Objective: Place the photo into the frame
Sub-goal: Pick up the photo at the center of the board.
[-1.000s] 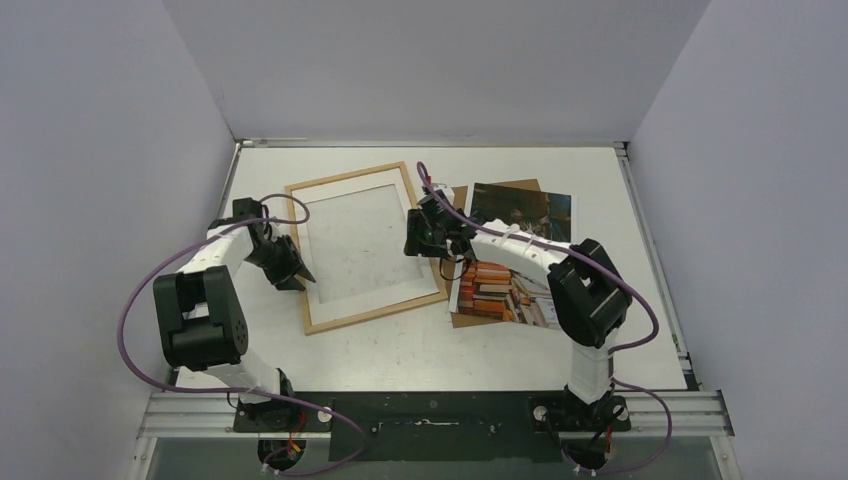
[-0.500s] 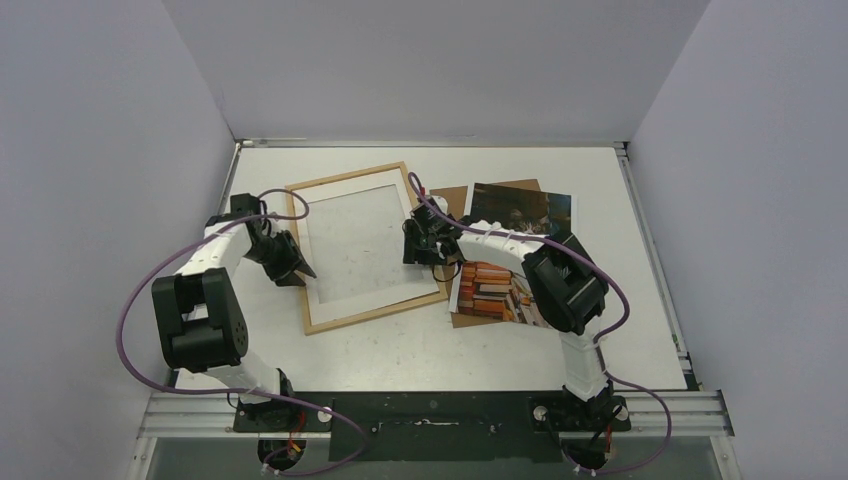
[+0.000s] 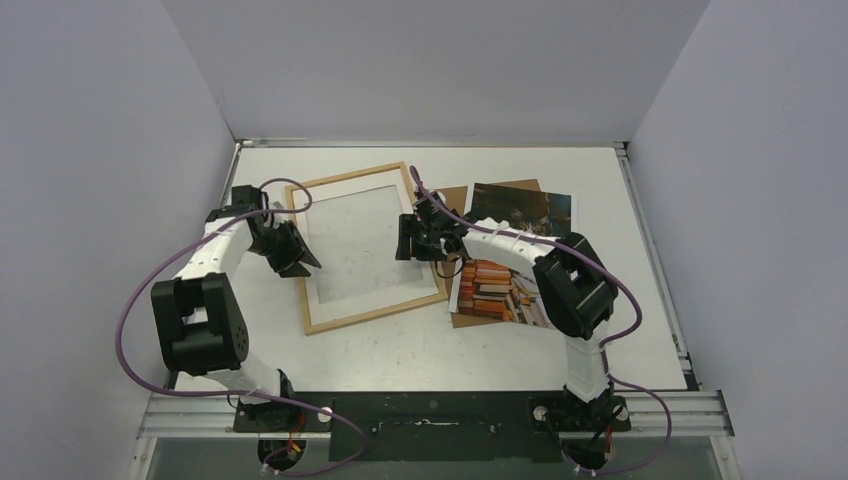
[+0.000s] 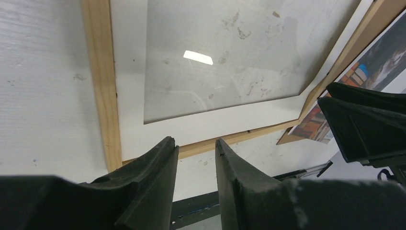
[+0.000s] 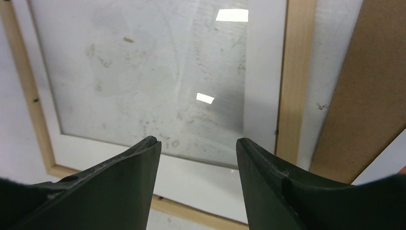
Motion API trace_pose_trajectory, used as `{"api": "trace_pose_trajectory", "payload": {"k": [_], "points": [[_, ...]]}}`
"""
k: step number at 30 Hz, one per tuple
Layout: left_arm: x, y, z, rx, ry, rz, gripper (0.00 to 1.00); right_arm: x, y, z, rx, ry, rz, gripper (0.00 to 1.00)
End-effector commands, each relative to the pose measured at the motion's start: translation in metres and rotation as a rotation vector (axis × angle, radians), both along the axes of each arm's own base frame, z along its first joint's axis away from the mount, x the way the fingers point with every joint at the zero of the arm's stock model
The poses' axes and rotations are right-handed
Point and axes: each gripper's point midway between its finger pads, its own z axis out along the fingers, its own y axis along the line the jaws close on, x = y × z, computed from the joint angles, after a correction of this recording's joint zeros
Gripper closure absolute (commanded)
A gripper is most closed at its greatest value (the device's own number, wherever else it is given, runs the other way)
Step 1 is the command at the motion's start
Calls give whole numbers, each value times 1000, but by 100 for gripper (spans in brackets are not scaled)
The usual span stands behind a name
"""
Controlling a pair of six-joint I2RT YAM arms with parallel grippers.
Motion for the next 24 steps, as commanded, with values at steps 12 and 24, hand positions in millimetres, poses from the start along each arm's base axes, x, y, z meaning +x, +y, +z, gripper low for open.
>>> {"api": "trace_pose_trajectory", "payload": {"k": [12,24], "points": [[6,-85,28,-100,-133,-146,66,-39,-36,58,105,-3,19,44],[22,-248,37,-149,-277,-424,50,-21,-253,50,-160,65,-478,33]]}}
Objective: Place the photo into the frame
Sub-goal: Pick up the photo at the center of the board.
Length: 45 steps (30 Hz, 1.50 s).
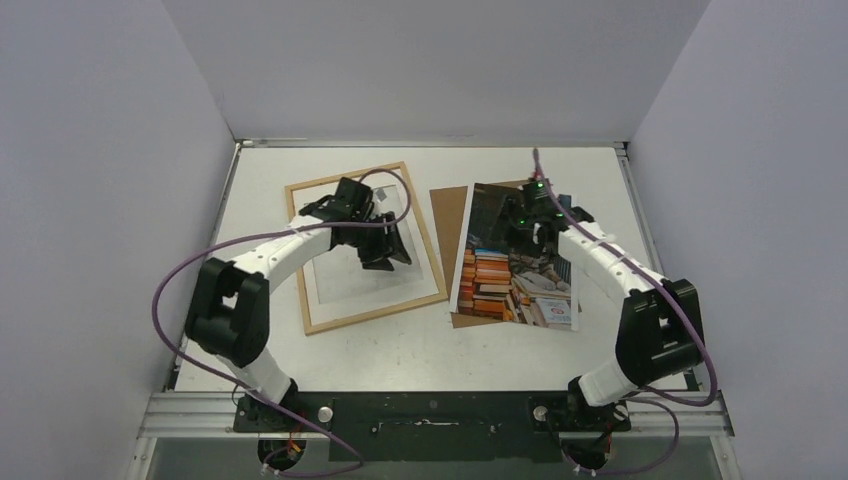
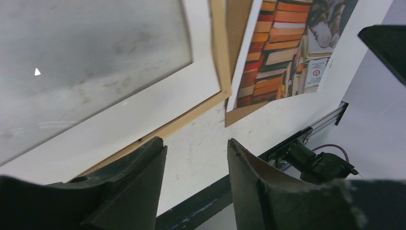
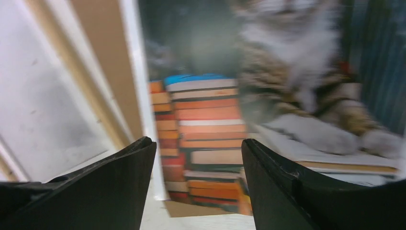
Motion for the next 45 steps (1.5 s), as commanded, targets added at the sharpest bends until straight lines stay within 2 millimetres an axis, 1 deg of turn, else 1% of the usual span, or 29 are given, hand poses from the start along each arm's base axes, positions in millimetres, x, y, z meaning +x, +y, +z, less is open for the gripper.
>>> {"api": "trace_pose_trajectory", "payload": {"k": [1,3,5,8,12,16,18,22,27,29,33,36,38,40,45], "points": [[22,-67,16,-30,-122,-68,50,-25,-73,-6,-142,73,-101,31],[13,-89,10,-23,-119,-101,47,-31,-85,-8,-191,79,-72,27],[-2,-108,1,-28,-102,-134,46,-37,-91,-11,-236,94,-31,25],[-23,-127,-13,-11,-78,-186,45,-44,-103,-17,-298,110,-45,23],[-37,-126,-27,55,-52,-151,43,-52,-115,-21,-335,118,-101,23],[-56,-129,-44,87,-27,-104,43,-57,-125,-35,-369,151,-159,24],[-61,-132,-50,81,-17,-83,43,-59,-127,-42,-379,170,-175,24],[-62,-134,-59,108,-41,-34,43,-63,-126,-57,-352,200,-183,24],[-61,-141,-71,109,-50,12,43,-70,-127,-70,-346,240,-187,25],[-60,-143,-77,95,-56,40,44,-72,-129,-76,-343,260,-188,27],[-57,-140,-88,88,-59,88,47,-80,-132,-91,-320,331,-193,30],[-57,-142,-92,71,-59,95,47,-84,-134,-98,-307,356,-194,32],[-56,-147,-89,35,-66,89,48,-86,-136,-101,-305,365,-195,32],[-54,-155,-80,-18,-89,82,51,-87,-136,-102,-303,374,-196,33],[-51,-158,-56,-64,-125,84,59,-90,-138,-106,-297,388,-199,35]]}}
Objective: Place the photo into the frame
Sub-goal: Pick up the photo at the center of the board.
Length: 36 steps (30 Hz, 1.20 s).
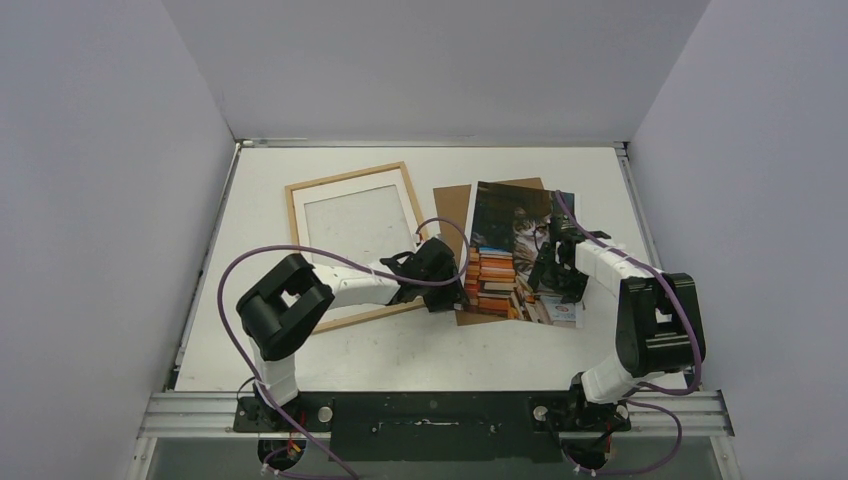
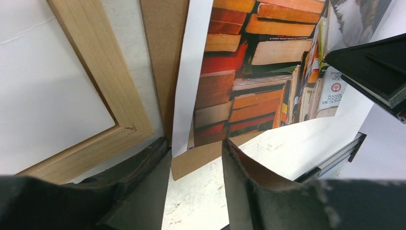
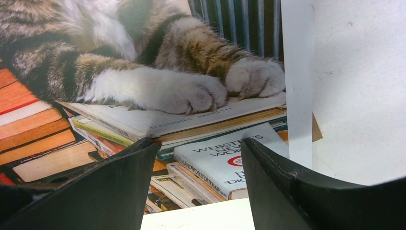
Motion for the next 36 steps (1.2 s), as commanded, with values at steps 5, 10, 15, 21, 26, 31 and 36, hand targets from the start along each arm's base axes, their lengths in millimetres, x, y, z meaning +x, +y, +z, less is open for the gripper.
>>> {"api": "trace_pose_trajectory", "payload": {"k": [5,10,15,21,26,31,36], "points": [[11,-13,34,-89,-87,5,74,-12,-2,-14,2,52,0,36],[14,-11,37,-49,-106,-11,83,-13,-1,-18,6,60,-4,37],[16,-9,43,-26,-126,-25,85,-14,-1,-21,9,63,-8,37],[12,-15,49,-44,-122,-68,85,-12,-1,-24,9,64,-14,38],[7,-20,33,-46,-65,-81,82,-12,2,-27,23,61,-19,38],[12,-22,26,-68,-33,-64,75,-13,3,-27,34,55,-22,38],[19,-27,24,-79,-30,-56,77,-13,3,-23,32,43,-17,38]]}}
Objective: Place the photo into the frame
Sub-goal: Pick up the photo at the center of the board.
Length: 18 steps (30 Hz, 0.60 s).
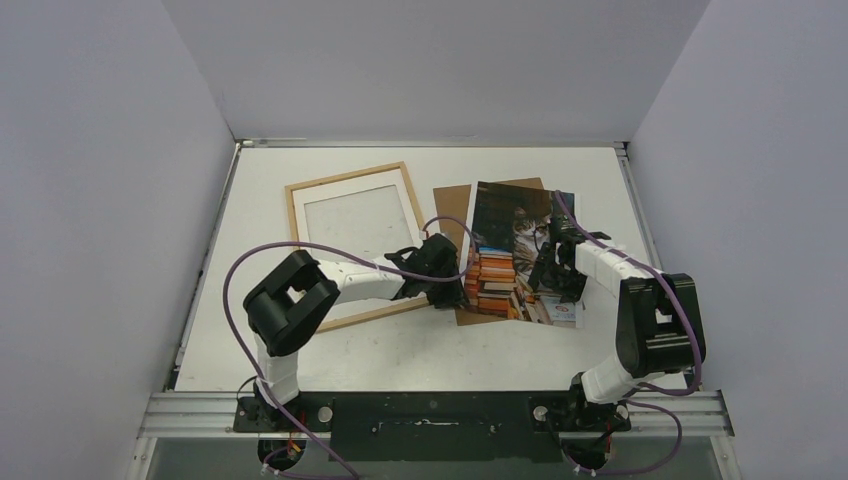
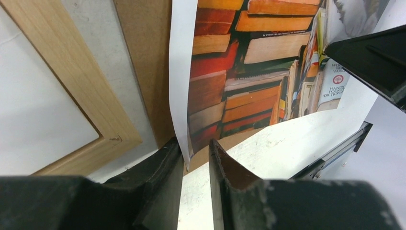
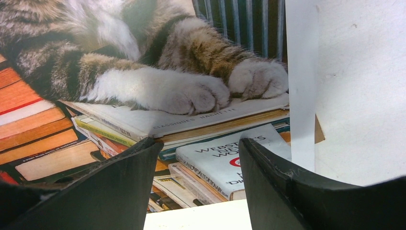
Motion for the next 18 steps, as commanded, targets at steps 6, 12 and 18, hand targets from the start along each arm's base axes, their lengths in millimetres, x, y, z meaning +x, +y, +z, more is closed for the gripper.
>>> {"api": "trace_pose_trajectory", "payload": {"k": [6,12,18], "points": [[31,-19,37,-61,-102,-12,100,-5,2,8,21,8,-7,35],[31,-15,79,-52,-202,-117,100,21,6,82,38,-104,11,28],[21,-3,122,4,-372,-328,100,46,28,161,144,-243,-33,24]]}}
